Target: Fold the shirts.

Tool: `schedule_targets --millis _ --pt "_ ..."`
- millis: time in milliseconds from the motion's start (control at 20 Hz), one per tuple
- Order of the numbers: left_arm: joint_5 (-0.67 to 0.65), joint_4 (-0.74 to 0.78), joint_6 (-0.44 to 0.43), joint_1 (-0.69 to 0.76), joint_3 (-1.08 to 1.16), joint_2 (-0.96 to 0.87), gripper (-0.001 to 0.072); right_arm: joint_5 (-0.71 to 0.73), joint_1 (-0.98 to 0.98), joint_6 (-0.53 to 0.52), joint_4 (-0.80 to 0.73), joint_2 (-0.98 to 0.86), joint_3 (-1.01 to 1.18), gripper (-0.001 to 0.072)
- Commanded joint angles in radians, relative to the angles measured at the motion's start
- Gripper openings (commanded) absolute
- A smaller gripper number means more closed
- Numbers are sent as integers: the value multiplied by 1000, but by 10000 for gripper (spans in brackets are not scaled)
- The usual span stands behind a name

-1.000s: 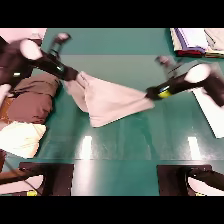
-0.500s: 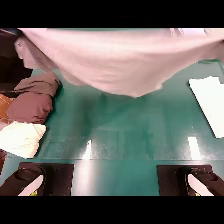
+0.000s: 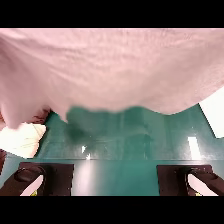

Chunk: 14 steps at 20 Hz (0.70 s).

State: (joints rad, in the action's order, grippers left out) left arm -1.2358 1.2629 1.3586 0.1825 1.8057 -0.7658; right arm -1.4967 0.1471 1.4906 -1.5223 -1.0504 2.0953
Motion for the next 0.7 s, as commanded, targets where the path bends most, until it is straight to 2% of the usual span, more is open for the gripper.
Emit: schedule_targets --millis 0,150,300,400,500,550,600,650 --pt "-139 35 -10 -1 -74 -103 23 -31 -1 1 -22 -127 -58 13" --pt "-123 40 -32 -1 -245 -279 23 -56 -1 1 -14 -274 -170 13" --pt "34 40 -34 -1 -377 -492 24 -35 -1 1 -13 -427 -221 14" --pt "116 40 -32 -3 -382 -630 29 -29 -1 1 -10 -512 -217 15" --pt "154 42 -31 -3 -370 -721 511 -34 -9 0 32 -577 -190 18" --pt "151 42 -29 -3 -359 -742 519 -34 -12 -4 71 -602 -168 134" --pt "146 36 -26 -13 -353 -744 519 -35 -24 -8 114 -622 -141 368" --pt "113 37 -22 -32 -332 -742 519 -47 -33 -8 161 -631 -120 392"
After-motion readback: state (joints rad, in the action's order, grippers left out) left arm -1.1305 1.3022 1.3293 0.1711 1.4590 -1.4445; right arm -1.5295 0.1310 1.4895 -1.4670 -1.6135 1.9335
